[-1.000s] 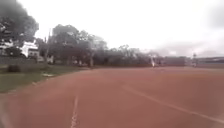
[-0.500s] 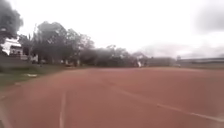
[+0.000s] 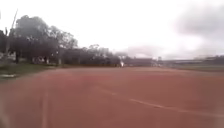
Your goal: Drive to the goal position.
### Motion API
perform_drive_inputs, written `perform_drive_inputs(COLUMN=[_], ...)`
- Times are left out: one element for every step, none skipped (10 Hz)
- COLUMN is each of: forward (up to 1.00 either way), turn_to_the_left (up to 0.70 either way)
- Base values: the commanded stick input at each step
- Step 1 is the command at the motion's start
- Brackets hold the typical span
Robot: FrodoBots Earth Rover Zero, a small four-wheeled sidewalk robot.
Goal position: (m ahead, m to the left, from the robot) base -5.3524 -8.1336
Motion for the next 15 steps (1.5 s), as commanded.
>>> perform_drive_inputs(forward=[0.0,0.0,0.0,0.0,0.0,0.0,0.0,0.0,0.0,0.0,0.0,0.0,0.0,0.0,0.0], turn_to_the_left=[-0.7,-0.7,-0.7,-0.7,-0.7,-0.7,-0.7,-0.7,-0.7,-0.7,-0.7,-0.7,-0.7,-0.7,-0.7])
